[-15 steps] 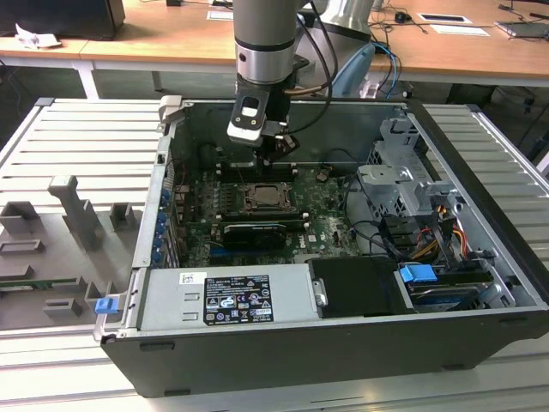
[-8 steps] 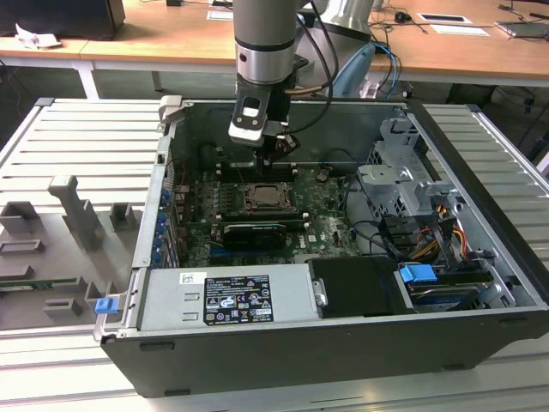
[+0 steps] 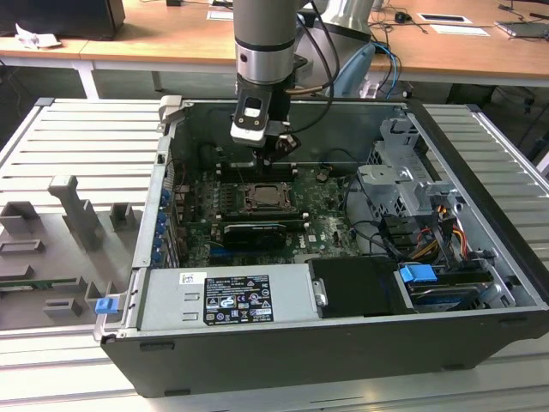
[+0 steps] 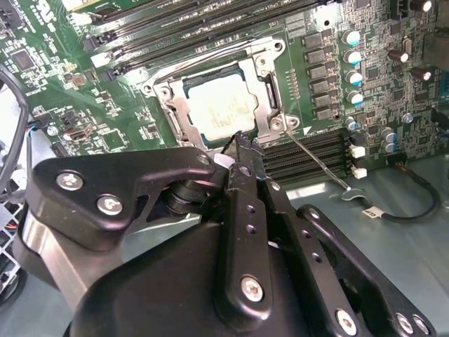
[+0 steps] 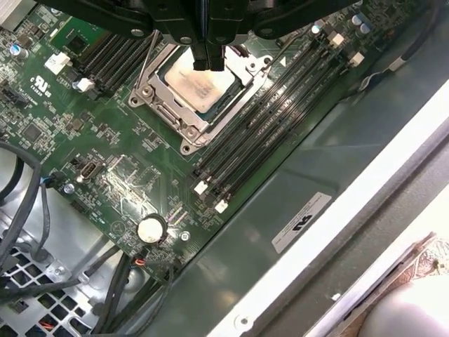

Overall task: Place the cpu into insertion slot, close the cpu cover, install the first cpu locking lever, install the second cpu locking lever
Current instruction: 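Install the first cpu locking lever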

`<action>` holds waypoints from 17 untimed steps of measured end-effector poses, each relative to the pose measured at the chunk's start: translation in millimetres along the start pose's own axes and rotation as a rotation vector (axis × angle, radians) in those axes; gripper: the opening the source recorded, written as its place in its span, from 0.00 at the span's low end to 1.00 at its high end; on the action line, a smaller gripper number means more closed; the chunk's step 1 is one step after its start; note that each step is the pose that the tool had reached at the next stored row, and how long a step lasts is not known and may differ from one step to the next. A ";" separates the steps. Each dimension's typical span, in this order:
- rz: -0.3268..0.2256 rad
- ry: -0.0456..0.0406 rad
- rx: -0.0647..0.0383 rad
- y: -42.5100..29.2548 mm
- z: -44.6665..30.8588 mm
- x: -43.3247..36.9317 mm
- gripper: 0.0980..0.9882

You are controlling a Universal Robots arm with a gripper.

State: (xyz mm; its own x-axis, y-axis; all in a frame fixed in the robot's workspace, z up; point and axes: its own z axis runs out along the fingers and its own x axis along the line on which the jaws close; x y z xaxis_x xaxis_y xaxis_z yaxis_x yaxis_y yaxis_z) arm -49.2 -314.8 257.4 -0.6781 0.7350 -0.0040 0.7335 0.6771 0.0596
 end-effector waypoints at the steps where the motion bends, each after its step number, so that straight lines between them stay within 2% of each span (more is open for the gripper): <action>1: -0.006 0.0004 0.000 0.0 0.0 0.0 0.01; 5: -0.038 0.0023 0.000 0.1 0.0 -0.1 0.01; 11: -0.129 0.0077 -0.001 0.0 0.0 -0.2 0.01; 17: -0.184 0.0111 -0.001 -0.6 0.0 -0.9 0.01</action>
State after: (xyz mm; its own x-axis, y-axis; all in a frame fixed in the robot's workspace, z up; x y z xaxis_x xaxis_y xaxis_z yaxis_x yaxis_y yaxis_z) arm -49.1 -315.9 257.4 -0.8015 0.5980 -0.0040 0.5967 0.8002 0.0596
